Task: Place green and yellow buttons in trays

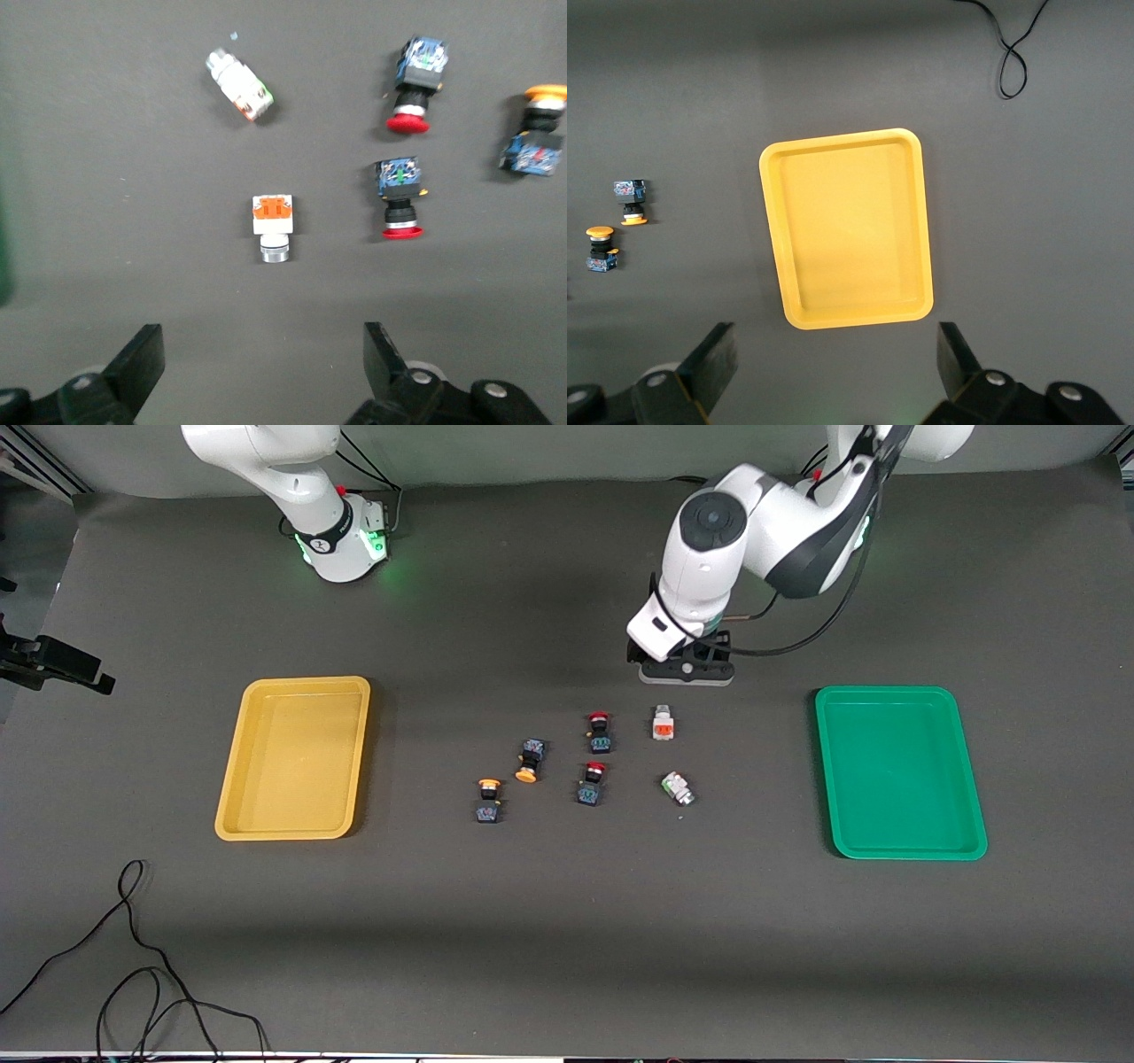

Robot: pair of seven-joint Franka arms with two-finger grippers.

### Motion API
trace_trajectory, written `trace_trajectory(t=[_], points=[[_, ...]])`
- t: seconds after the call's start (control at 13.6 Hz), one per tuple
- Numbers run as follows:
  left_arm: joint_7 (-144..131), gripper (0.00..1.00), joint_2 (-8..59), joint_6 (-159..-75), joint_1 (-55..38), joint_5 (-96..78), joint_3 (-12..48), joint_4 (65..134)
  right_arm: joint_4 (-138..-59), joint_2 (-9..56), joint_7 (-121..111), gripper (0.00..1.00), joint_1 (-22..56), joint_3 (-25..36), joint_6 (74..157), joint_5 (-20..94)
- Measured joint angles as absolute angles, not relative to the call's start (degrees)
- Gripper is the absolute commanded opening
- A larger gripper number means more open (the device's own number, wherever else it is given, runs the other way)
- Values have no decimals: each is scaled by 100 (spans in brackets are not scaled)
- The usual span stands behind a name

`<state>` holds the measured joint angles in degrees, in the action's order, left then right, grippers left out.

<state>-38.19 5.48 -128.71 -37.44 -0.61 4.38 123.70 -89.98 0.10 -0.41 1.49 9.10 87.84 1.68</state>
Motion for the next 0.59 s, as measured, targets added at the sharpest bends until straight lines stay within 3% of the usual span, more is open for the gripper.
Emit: trace_trajectory(t=[0.59], points=[[-3777,99,2181,-14589,-3767,-20,357,12516,-9043,459,-268,98,253,895,8980,462]])
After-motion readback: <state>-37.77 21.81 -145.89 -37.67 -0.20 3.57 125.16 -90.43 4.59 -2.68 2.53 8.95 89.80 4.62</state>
